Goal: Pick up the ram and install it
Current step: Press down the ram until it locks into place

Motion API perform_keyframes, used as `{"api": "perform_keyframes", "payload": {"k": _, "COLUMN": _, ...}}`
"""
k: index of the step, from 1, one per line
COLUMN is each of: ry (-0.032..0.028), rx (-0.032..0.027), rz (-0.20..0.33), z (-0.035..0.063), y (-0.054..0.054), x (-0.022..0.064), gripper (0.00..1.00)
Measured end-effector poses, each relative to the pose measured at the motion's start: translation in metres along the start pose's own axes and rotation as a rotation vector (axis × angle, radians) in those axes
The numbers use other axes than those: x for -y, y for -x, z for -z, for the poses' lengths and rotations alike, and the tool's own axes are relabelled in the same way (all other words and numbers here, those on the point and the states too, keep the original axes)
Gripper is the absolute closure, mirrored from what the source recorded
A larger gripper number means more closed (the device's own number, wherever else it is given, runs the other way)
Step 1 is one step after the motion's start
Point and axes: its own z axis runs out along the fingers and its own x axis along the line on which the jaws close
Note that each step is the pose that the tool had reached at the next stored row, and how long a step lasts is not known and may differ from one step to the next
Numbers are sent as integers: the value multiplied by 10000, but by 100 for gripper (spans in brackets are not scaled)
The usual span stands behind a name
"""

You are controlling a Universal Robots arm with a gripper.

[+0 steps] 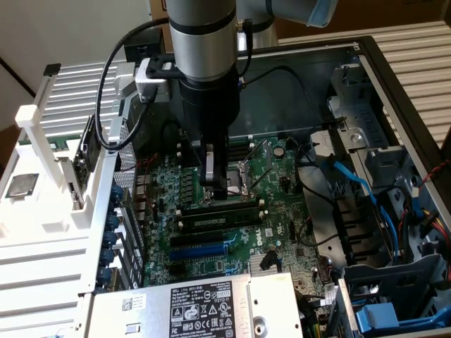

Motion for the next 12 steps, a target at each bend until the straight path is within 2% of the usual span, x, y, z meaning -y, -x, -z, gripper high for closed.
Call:
{"api": "perform_keyframes", "payload": {"k": 5, "ry": 24, "rx": -40, "rz": -1369, "z": 0, "y": 0, "x": 0, "gripper": 90}}
{"api": "perform_keyframes", "payload": {"k": 11, "ry": 42, "rx": -70, "rz": -2410, "z": 0, "y": 0, "x": 0, "gripper": 90}}
{"api": "perform_keyframes", "payload": {"k": 12, "ry": 53, "rx": -87, "rz": -3012, "z": 0, "y": 0, "x": 0, "gripper": 90}}
